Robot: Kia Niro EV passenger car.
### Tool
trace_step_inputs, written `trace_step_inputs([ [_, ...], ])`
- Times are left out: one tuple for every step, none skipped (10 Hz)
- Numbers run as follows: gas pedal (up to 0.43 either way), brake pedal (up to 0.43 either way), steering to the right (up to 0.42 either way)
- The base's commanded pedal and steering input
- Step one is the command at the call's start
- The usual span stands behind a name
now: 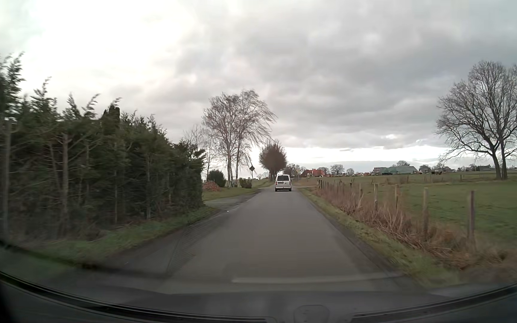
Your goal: Follow the waypoints while adhering to traffic rules and regulations
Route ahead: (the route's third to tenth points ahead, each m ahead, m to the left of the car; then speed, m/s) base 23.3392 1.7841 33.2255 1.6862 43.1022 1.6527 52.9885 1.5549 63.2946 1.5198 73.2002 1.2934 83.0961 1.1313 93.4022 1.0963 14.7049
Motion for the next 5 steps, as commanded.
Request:
trace_step_inputs([
  [0.209,0.0,0.0],
  [0.189,0.0,0.0],
  [0.169,0.0,0.001],
  [0.169,0.0,0.001],
  [0.157,0.0,0.001],
])
